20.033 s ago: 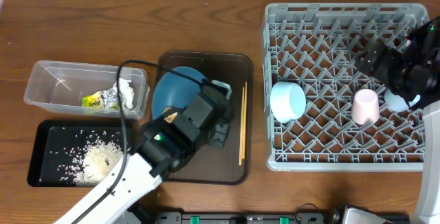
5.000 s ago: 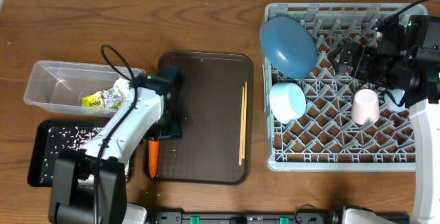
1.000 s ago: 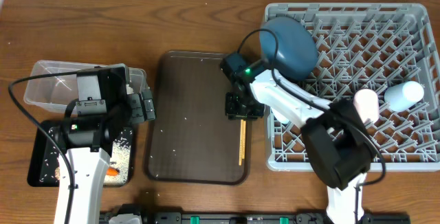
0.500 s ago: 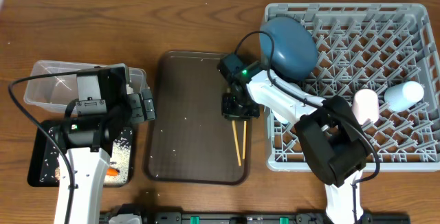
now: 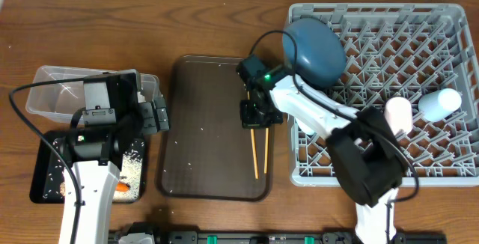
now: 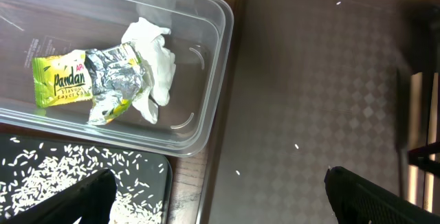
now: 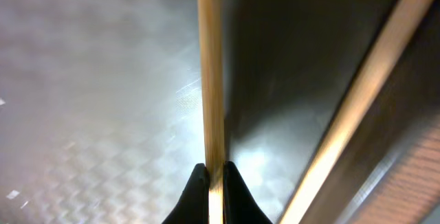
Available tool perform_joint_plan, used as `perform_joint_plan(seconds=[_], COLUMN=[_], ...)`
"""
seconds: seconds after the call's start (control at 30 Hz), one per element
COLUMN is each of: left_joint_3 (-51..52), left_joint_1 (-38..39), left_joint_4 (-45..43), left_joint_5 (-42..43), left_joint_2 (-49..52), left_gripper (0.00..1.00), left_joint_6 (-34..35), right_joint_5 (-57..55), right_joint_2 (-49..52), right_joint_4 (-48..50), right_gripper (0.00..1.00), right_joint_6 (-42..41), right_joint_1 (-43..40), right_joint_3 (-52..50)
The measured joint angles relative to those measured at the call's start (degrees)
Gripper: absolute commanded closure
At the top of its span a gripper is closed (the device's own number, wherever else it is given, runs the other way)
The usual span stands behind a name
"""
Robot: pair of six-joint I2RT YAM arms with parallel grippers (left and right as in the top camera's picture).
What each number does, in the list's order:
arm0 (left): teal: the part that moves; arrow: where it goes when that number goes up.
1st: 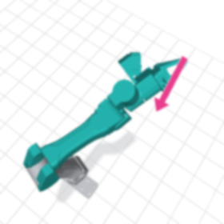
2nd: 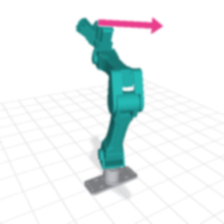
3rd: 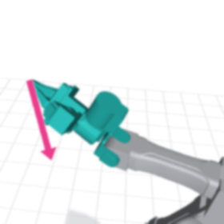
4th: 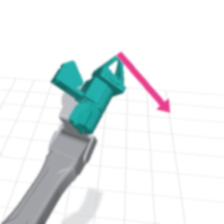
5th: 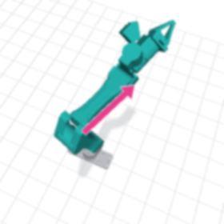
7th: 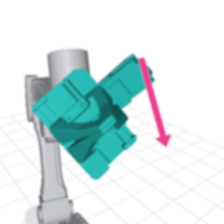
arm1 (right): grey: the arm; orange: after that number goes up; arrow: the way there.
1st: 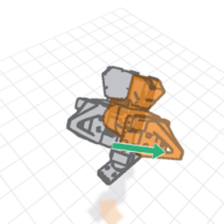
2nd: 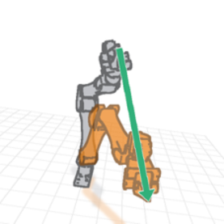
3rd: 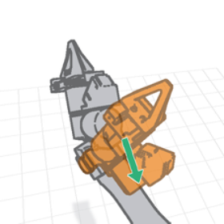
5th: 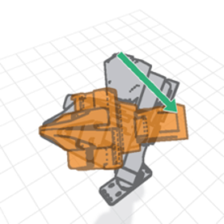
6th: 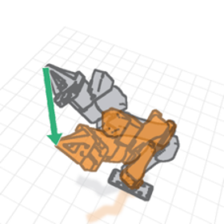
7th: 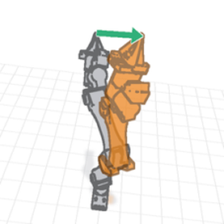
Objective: Sort waste into correct bins and load items into the dishwasher rack
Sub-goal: 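Lift the chopstick and stand it upright in the dish rack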
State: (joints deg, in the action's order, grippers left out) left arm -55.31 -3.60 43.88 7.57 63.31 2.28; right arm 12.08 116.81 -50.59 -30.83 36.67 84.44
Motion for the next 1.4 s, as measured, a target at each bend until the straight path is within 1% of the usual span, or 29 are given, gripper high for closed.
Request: perform_joint_plan(seconds=[0.2,0.3,0.43,0.53,0.67,0.83,0.93,1.17,1.2,1.23,1.27,1.3,1.4], left_joint_3=[0.0,0.0,0.0,0.0,0.0,0.0,0.0,0.0,0.0,0.0,0.0,0.0,0.0], left_joint_1=[0.0,0.0,0.0,0.0,0.0,0.0,0.0,0.0,0.0,0.0,0.0,0.0,0.0], left_joint_4=[0.0,0.0,0.0,0.0,0.0,0.0,0.0,0.0,0.0,0.0,0.0,0.0,0.0], left_joint_5=[0.0,0.0,0.0,0.0,0.0,0.0,0.0,0.0,0.0,0.0,0.0,0.0,0.0], left_joint_2=[0.0,0.0,0.0,0.0,0.0,0.0,0.0,0.0,0.0,0.0,0.0,0.0,0.0], left_gripper=[0.02,0.02,0.02,0.02,0.02,0.02,0.02,0.02,0.02,0.02,0.02,0.02,0.03], left_joint_6=[0.0,0.0,0.0,0.0,0.0,0.0,0.0,0.0,0.0,0.0,0.0,0.0,0.0], right_joint_5=[-1.0,-1.2,-1.5,-1.8,-2.9,-4.0,-4.2,-5.6,-6.0,-6.3,-6.5,-6.6,-6.8], right_joint_2=[-13.1,-19.1,-24.9,-27.6,-28.7,-28.0,-26.4,-19.4,-18.4,-17.7,-16.9,-16.4,-16.0], right_joint_4=[0.1,-0.3,-2.4,-4.6,-7.1,-7.4,-7.0,-4.7,-4.4,-4.2,-4.0,-3.8,-4.1], right_gripper=[0.99,0.99,0.99,0.99,0.99,0.99,0.99,0.99,0.94,0.81,0.62,0.56,0.54], right_joint_6=[4.2,6.8,10.2,14.0,21.6,29.2,32.7,36.3,36.5,36.5,36.5,36.9,37.1], right_joint_1=[-0.4,-2.5,-9.7,-19.1,-32.3,-42.5,-44.9,-44.9,-44.9,-44.8,-44.8,-44.8,-44.4], right_joint_3=[1.1,1.9,2.1,2.1,2.1,2.1,2.1,2.1,2.1,2.1,2.1,2.1,2.1])
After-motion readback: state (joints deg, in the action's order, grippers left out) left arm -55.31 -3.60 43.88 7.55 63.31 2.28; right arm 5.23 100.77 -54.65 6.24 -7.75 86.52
